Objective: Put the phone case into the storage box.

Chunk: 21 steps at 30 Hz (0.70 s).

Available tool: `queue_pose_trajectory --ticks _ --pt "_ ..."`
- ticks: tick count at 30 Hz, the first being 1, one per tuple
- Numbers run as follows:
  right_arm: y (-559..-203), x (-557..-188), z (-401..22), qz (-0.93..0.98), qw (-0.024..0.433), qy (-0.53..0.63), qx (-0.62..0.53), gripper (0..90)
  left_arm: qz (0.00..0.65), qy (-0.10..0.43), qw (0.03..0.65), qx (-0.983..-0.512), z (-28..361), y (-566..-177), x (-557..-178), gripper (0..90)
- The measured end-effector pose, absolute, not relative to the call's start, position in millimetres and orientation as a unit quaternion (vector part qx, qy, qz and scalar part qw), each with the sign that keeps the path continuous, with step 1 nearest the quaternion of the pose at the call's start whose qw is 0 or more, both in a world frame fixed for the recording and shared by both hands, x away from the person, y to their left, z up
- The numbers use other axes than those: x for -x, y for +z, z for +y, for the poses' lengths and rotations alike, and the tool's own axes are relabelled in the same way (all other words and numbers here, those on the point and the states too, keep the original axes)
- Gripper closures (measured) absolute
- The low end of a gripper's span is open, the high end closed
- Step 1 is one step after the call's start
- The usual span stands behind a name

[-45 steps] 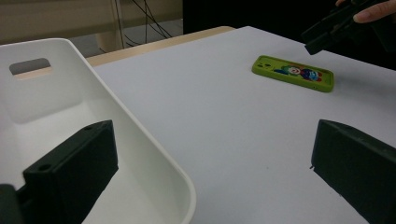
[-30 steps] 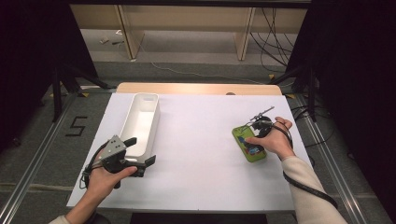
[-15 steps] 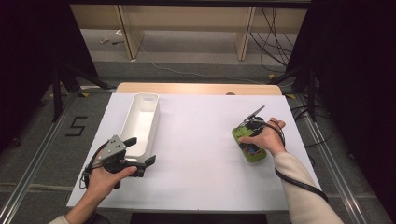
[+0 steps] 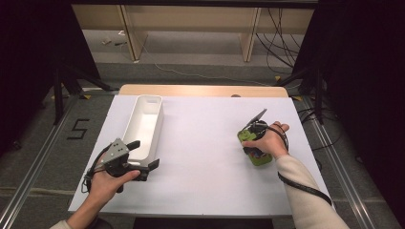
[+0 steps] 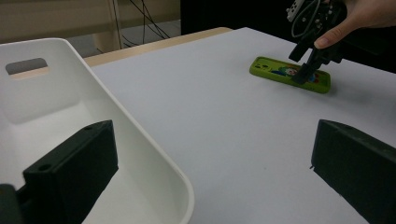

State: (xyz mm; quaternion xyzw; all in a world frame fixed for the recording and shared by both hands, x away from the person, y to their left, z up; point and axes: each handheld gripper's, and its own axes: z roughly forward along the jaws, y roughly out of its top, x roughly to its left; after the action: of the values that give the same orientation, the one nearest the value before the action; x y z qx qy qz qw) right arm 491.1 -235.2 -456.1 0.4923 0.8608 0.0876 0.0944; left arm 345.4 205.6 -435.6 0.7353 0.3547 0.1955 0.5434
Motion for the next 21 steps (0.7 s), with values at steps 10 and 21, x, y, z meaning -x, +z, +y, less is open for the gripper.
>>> queue_pose_trajectory --ticks 10,21 --pt "-461.5 -492.4 -232.1 0.861 0.090 0.077 -0.495 3.6 0.354 0.195 0.544 -0.736 205.7 -435.7 -345.4 0.0" --pt "-463.2 -492.0 -232.6 0.859 0.089 0.067 -0.500 4.6 0.352 0.194 0.543 -0.737 205.3 -435.9 -345.2 0.0"
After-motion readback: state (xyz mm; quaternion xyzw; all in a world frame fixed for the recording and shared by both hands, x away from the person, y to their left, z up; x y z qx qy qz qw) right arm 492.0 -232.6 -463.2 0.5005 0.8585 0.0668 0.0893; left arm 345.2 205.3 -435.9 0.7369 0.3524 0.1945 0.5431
